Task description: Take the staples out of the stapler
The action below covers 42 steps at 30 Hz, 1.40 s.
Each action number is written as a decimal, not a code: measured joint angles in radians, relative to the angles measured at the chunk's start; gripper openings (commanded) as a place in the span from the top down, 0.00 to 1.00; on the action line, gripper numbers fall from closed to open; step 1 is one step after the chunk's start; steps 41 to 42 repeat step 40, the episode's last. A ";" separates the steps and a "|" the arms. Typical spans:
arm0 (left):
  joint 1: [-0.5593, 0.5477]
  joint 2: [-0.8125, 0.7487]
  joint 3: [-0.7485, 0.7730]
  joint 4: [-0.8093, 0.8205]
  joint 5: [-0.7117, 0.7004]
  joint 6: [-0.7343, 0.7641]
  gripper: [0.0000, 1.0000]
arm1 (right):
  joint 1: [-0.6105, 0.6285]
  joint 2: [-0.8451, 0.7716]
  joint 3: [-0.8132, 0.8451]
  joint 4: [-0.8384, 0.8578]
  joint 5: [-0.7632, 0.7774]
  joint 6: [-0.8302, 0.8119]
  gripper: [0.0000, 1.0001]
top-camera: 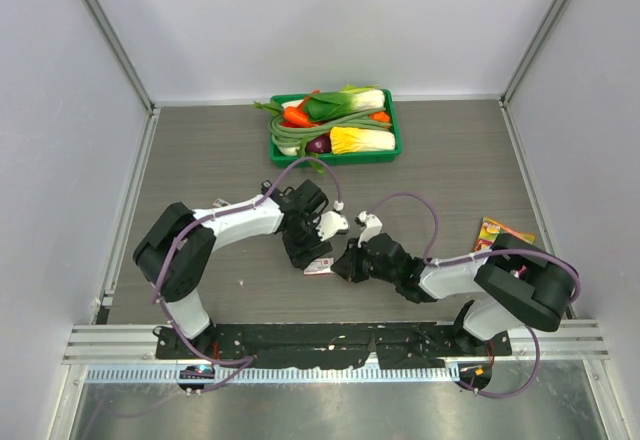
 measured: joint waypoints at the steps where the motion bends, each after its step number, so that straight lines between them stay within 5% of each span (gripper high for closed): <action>1: 0.000 0.002 0.002 0.000 0.000 -0.001 0.40 | 0.000 0.000 -0.003 0.005 -0.006 0.002 0.80; 13: 0.002 0.013 0.020 0.010 0.011 -0.002 0.34 | -0.006 -0.153 -0.011 -0.108 -0.002 -0.008 0.41; 16: 0.002 0.012 0.028 -0.003 0.013 -0.003 0.28 | -0.028 -0.286 -0.012 -0.193 0.027 -0.031 0.40; 18: 0.003 0.003 0.042 -0.029 0.018 -0.005 0.11 | -0.051 -0.366 -0.012 -0.245 0.040 -0.049 0.39; 25: 0.043 -0.098 0.168 -0.148 0.046 -0.023 0.06 | -0.115 -0.541 -0.006 -0.464 0.104 -0.095 0.33; 30: 0.226 -0.194 0.259 -0.226 0.107 -0.037 0.00 | -0.136 -0.589 0.047 -0.657 0.221 -0.115 0.25; 35: 0.454 -0.272 0.289 -0.271 0.144 -0.062 0.00 | -0.145 -0.468 0.229 -0.824 0.361 -0.134 0.26; 42: 0.563 -0.349 0.268 -0.302 0.163 -0.088 0.00 | -0.146 -0.362 0.376 -0.885 0.412 -0.186 0.22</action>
